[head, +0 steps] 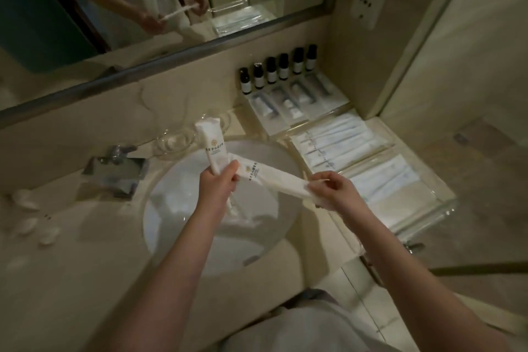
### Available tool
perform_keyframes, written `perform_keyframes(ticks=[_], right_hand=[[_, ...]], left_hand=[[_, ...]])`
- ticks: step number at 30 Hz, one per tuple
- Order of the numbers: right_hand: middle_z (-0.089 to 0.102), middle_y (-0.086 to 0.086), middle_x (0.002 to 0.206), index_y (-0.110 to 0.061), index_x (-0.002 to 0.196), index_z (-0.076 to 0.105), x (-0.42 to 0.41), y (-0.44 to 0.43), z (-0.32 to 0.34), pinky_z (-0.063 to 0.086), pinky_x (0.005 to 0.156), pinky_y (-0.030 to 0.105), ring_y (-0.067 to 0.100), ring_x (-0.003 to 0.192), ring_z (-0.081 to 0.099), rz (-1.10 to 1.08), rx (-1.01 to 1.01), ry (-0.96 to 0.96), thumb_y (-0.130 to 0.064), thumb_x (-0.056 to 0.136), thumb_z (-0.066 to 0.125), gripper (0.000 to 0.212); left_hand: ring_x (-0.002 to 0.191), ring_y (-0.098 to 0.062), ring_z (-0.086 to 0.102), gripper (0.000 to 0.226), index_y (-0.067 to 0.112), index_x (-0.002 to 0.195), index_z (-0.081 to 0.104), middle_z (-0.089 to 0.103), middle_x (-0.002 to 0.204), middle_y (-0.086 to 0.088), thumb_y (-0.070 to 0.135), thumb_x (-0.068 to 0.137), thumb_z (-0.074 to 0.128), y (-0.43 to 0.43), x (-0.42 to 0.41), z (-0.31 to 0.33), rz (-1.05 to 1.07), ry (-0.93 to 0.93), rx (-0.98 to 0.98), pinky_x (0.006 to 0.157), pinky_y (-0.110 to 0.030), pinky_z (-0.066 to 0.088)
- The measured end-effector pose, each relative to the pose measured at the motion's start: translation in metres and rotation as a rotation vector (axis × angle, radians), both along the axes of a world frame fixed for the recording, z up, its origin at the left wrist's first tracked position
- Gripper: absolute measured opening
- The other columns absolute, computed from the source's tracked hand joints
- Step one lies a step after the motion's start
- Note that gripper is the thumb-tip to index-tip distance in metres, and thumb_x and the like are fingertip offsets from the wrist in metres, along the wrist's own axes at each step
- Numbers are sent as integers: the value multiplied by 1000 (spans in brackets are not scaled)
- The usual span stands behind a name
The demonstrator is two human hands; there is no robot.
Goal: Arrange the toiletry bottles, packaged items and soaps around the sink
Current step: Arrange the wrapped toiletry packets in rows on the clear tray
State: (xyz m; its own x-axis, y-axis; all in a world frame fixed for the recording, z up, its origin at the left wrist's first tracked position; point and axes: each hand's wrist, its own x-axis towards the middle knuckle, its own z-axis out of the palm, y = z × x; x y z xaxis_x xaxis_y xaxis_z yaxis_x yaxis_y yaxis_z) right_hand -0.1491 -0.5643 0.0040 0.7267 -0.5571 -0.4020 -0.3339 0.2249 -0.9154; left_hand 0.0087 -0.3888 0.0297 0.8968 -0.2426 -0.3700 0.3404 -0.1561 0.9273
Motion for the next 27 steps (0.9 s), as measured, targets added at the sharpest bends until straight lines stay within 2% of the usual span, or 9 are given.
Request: perform_keyframes(ticks=[3,5,7,9,15,17,20,23,27], right_hand=[[60,11,93,-12,106,51,-14,-23,-11,50,58,23,16,64,62,-336,259,-95,-14,85,66,26],[65,7,92,-14,113,47,-22,-36,-15,50,67,26,18,70,66,-400,385,-135,-19,88,62,30],[66,2,92,-15,111,52,-25,-46,-17,50,71,26,18,79,65,-424,427,-153,-21,89,60,24],[63,1,92,-16,106,54,-27,-57,-17,50,66,23,15,79,61,-513,450,-174,-18,88,61,19],[64,0,90,-16,103,56,-46,-100,-11,53,65,26,14,83,64,-667,346,-256,-12,88,61,17],[63,2,94,-13,110,55,-56,-111,-12,51,66,27,15,82,62,-605,261,-167,-19,91,57,19],[61,4,89,-11,107,55,-75,-127,-14,46,59,26,15,66,57,-532,171,-1,-25,93,54,20],[62,9,85,-5,107,55,-94,-146,-18,47,51,23,14,56,53,-606,162,17,-18,94,52,19],[64,15,92,0,110,56,-110,-157,-29,53,49,23,18,58,56,-567,128,198,-12,92,53,22]], left_hand=[[43,-7,42,14,13,75,56,58,45,7,12,88,58,-25,-11,-11,-34,32,-31,52,-24,37],[42,-7,40,9,11,80,59,61,49,4,11,89,57,-43,-20,-18,-70,54,-35,50,-24,35],[42,-8,39,7,11,83,59,63,50,3,12,89,57,-60,-30,-24,-115,85,-28,48,-22,33],[42,-7,39,5,12,85,59,64,50,4,14,89,57,-75,-42,-29,-198,92,6,46,-20,33],[38,-4,38,14,7,99,64,70,64,0,15,88,58,-116,-72,-44,-449,58,182,41,-17,34],[41,-5,44,20,5,102,64,69,75,-8,18,86,60,-132,-83,-45,-532,52,260,40,-17,37],[51,-10,48,13,11,97,62,59,68,-1,18,86,62,-152,-95,-45,-669,28,331,41,-15,40],[51,-9,48,10,11,91,65,59,66,3,18,86,61,-166,-99,-44,-718,-7,365,42,-16,41],[47,-9,45,4,16,90,61,65,71,3,16,87,59,-176,-95,-46,-687,-13,356,46,-20,41]])
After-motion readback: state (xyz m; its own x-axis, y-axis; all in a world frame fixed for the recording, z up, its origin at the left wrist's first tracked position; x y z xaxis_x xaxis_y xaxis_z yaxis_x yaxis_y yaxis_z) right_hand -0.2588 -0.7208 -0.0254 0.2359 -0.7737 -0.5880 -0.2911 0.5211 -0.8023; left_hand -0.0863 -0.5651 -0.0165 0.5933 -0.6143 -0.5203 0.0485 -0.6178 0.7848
